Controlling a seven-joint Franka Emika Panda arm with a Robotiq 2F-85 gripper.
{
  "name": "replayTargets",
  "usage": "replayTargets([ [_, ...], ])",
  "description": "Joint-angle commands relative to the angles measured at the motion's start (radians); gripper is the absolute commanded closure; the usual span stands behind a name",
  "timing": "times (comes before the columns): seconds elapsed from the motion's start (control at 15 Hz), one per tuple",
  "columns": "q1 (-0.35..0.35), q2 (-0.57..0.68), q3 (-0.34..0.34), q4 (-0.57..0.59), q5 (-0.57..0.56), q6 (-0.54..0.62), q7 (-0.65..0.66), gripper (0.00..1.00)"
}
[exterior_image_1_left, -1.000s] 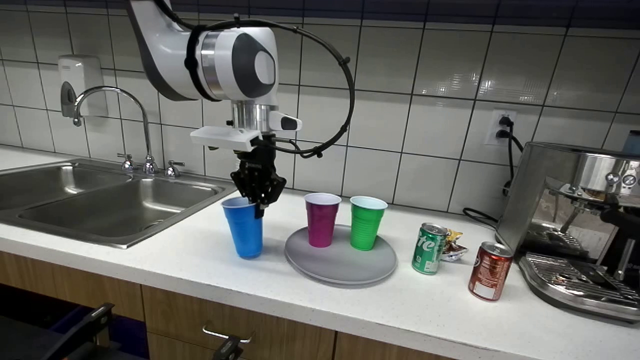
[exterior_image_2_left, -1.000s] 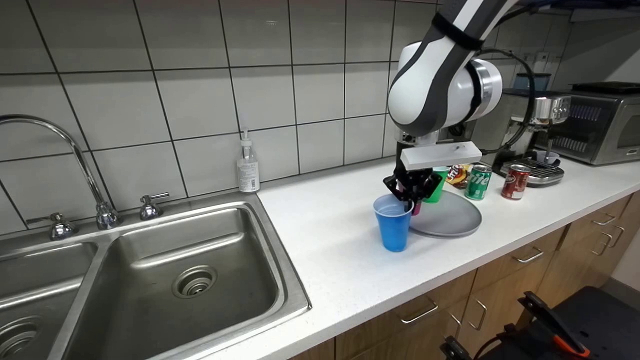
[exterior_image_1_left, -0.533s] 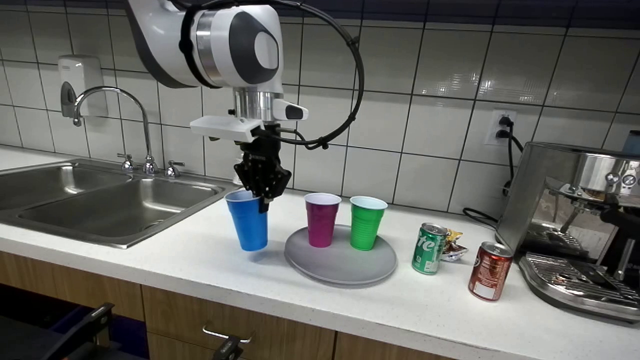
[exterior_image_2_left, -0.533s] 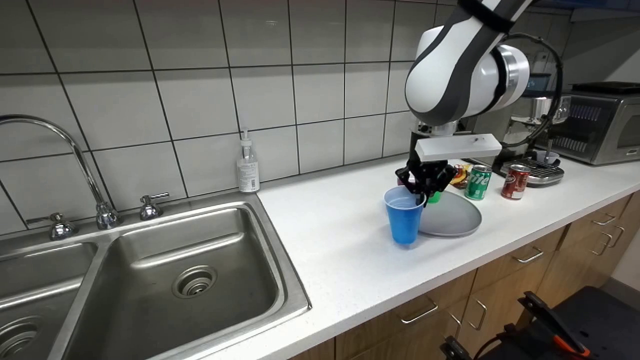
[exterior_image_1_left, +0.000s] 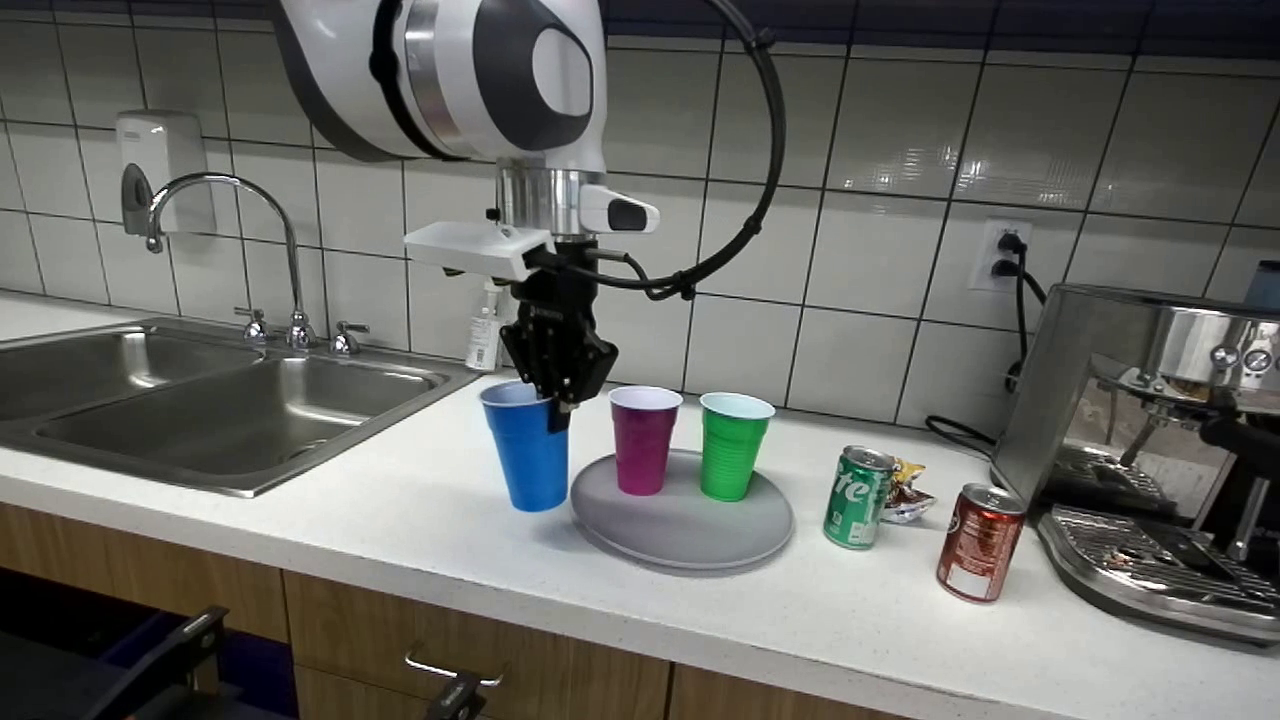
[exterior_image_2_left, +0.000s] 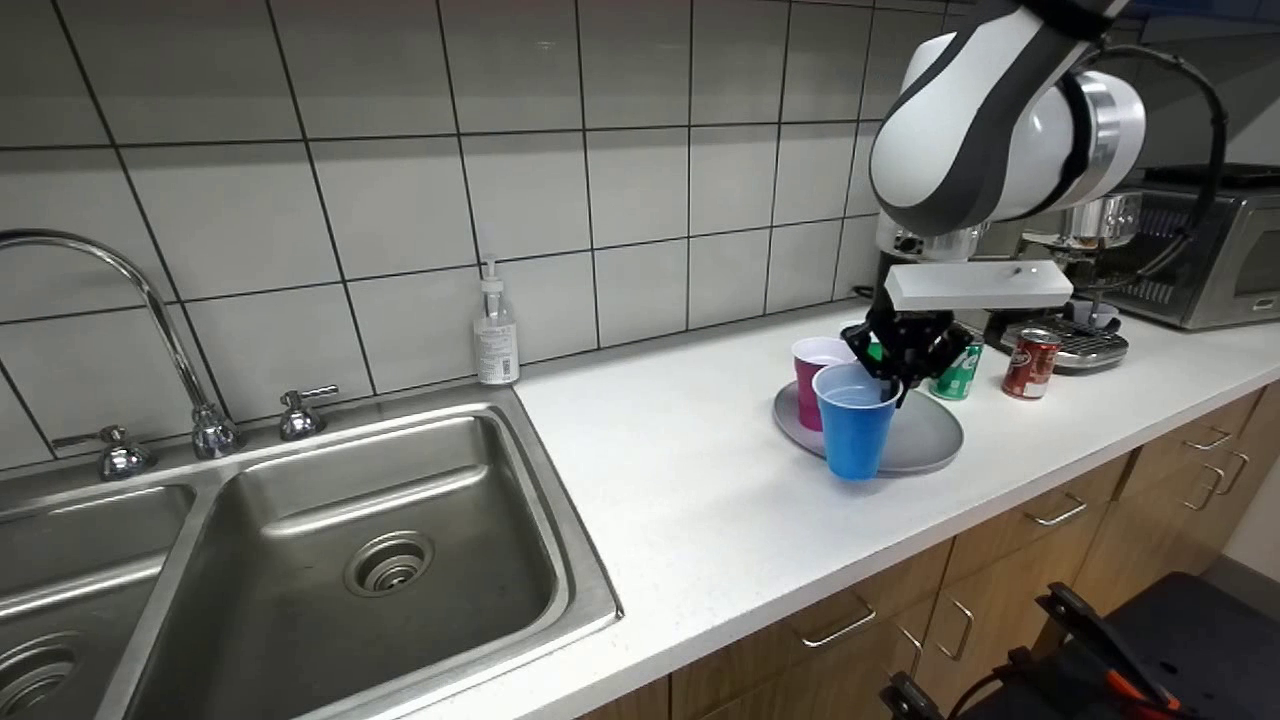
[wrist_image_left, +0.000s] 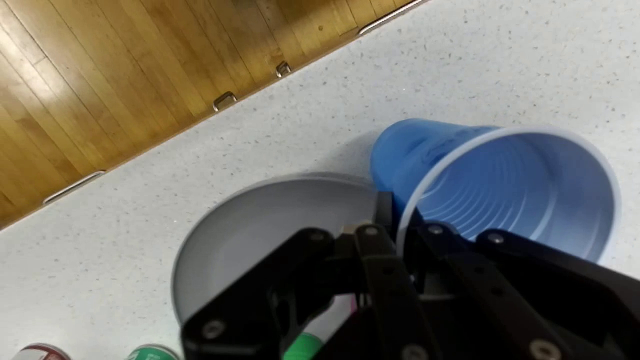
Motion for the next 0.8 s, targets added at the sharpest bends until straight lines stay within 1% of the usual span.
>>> replayTargets([
  [0.0, -0.05, -0.043, -0.015, -0.025, -0.01, 0.011, 0.004, 0.99],
  [0.4, -0.1, -0.011, -0.051, 0.008, 0.005, 0.022, 0.006, 0.99],
  [0.73, -0.121, 0.027, -0.073, 0.047, 0.022, 0.04, 0.016, 0.99],
])
